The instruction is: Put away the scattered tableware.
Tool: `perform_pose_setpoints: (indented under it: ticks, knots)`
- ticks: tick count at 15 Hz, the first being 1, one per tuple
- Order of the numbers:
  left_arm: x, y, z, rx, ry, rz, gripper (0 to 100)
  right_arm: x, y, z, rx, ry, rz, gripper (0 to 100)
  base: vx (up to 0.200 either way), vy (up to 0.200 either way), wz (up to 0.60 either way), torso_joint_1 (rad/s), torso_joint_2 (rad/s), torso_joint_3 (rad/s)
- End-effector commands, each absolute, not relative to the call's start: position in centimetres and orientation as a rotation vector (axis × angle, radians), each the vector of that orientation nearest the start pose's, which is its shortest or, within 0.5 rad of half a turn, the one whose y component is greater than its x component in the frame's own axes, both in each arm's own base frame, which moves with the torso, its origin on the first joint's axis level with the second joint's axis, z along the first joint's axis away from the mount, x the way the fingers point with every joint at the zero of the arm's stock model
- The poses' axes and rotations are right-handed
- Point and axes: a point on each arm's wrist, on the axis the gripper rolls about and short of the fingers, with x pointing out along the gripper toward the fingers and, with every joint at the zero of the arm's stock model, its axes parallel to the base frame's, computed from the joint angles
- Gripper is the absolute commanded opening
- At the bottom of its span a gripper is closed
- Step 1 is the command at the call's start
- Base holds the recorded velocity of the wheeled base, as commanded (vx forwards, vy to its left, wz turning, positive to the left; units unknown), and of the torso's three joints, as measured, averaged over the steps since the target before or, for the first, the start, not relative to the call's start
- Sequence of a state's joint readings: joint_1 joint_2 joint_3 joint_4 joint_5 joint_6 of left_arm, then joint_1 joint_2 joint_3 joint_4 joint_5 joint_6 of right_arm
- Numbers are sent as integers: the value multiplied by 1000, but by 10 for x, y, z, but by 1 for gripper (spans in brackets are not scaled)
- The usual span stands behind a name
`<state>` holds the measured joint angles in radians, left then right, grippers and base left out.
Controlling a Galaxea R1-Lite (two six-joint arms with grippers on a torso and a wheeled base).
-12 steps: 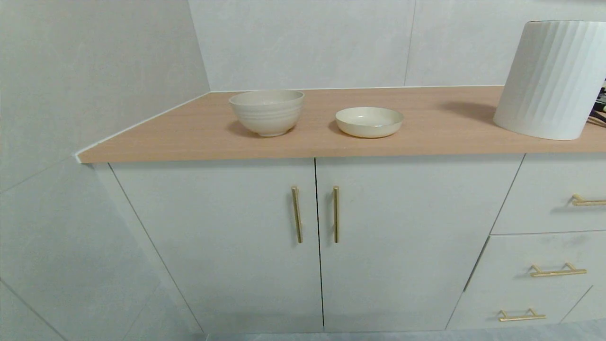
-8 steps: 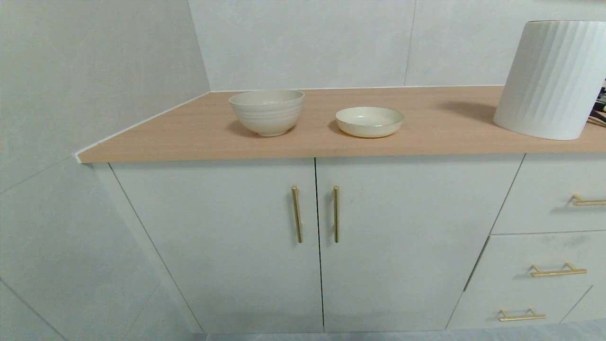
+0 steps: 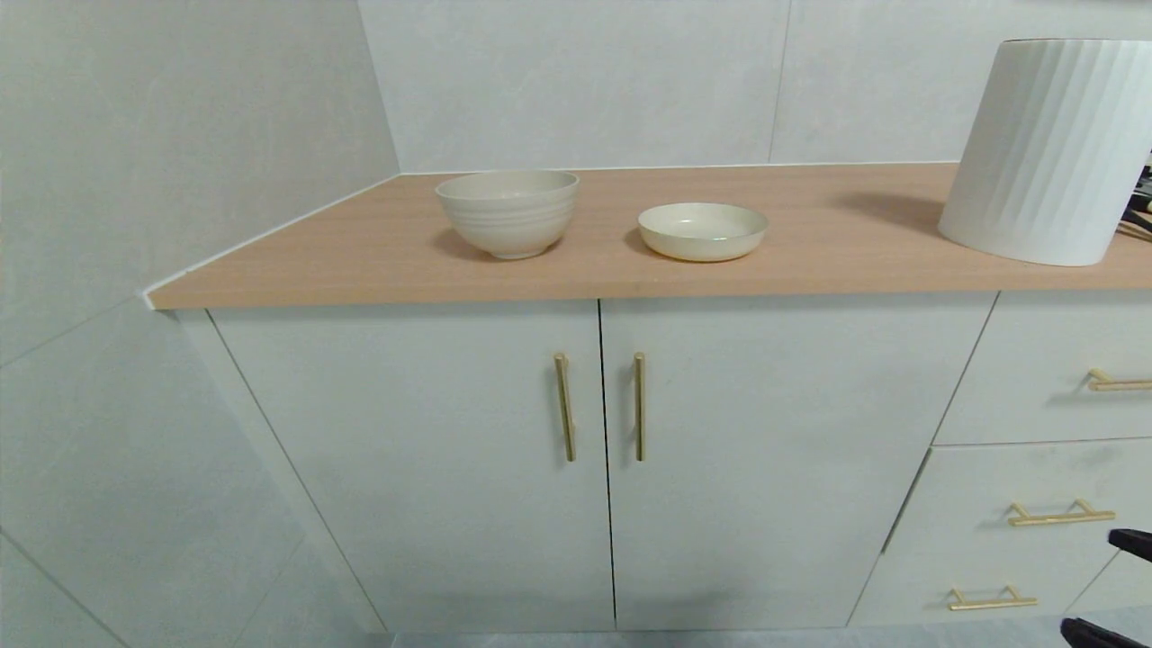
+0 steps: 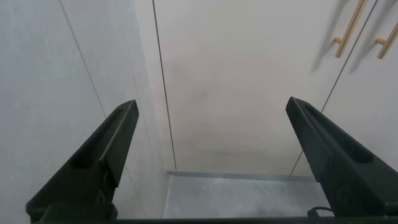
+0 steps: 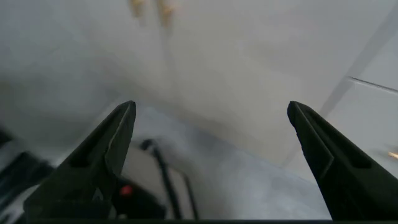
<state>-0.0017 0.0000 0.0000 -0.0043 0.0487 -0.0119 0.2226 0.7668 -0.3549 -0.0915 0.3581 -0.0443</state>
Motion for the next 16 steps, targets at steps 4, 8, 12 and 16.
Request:
perform_pose_setpoints:
  ticks: [4, 8, 12, 16]
  knots:
    - [-23, 1, 76, -12, -5, 48, 100, 159, 83, 189, -14, 519, 786, 100, 0, 0, 0, 0, 0, 0]
    - [-23, 1, 76, -12, -5, 48, 100, 217, 126, 196, 65, 541, 818, 100, 0, 0, 0, 0, 0, 0]
    - [-23, 1, 76, -12, -5, 48, 100, 250, 164, 204, 126, 551, 862, 100, 0, 0, 0, 0, 0, 0]
    - [-23, 1, 76, -12, -5, 48, 100, 274, 196, 188, 129, 597, 889, 100, 0, 0, 0, 0, 0, 0]
